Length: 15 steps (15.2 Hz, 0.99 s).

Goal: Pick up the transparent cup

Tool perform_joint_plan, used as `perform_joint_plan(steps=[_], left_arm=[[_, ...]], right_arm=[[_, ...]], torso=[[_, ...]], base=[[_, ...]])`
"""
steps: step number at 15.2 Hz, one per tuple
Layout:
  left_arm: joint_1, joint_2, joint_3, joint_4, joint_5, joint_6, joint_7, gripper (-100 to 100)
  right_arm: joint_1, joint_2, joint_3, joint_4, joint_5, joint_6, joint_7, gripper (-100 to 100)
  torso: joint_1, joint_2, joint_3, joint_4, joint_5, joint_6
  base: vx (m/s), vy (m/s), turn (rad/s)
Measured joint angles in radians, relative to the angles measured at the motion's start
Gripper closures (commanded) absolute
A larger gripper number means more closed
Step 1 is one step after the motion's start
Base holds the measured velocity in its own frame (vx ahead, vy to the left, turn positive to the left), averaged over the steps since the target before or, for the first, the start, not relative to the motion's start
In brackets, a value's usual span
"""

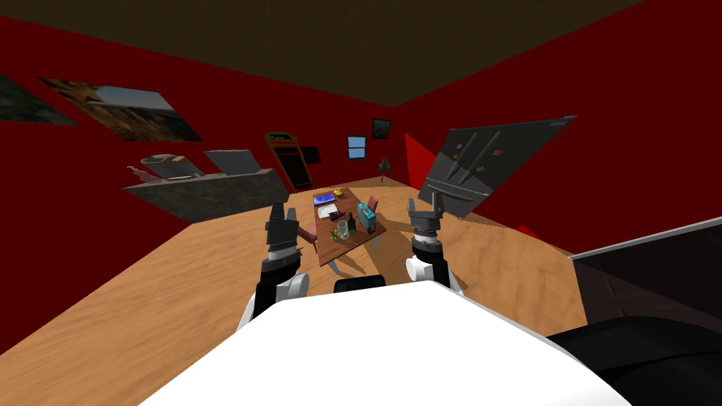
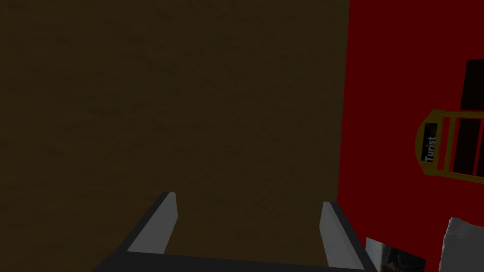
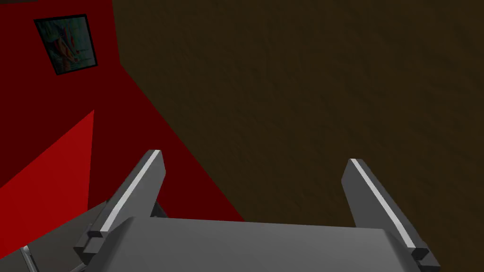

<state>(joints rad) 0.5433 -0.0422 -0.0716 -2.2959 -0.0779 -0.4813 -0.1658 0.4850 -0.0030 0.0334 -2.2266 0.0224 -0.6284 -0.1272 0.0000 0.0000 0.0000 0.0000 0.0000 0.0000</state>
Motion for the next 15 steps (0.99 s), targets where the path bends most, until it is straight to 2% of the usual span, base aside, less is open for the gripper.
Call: perform_joint_plan(steps=[6, 9, 15], left_arm=[[-0.005, 0.088, 0.033, 0.029, 0.021, 0.077, 0.009, -100], [-0.012, 0.115, 0.050, 0.043, 0.030, 0.126, 0.012, -100], [-0.023, 0.169, 0.106, 0.073, 0.065, 0.249, 0.030, -100]], right_arm=[[0.000, 0.000, 0.000, 0.000, 0.000, 0.000, 0.000, 0], [0.000, 0.000, 0.000, 0.000, 0.000, 0.000, 0.000, 0], [0.000, 0.000, 0.000, 0.000, 0.000, 0.000, 0.000, 0]], torso=[[0.001, -0.001, 0.000, 0.000, 0.000, 0.000], [0.001, -0.001, -0.001, 0.000, 0.000, 0.000], [0.001, -0.001, -0.001, 0.000, 0.000, 0.000]], base=[[0.009, 0.003, -0.130], [0.011, 0.001, -0.155], [0.012, 0.004, -0.154]])
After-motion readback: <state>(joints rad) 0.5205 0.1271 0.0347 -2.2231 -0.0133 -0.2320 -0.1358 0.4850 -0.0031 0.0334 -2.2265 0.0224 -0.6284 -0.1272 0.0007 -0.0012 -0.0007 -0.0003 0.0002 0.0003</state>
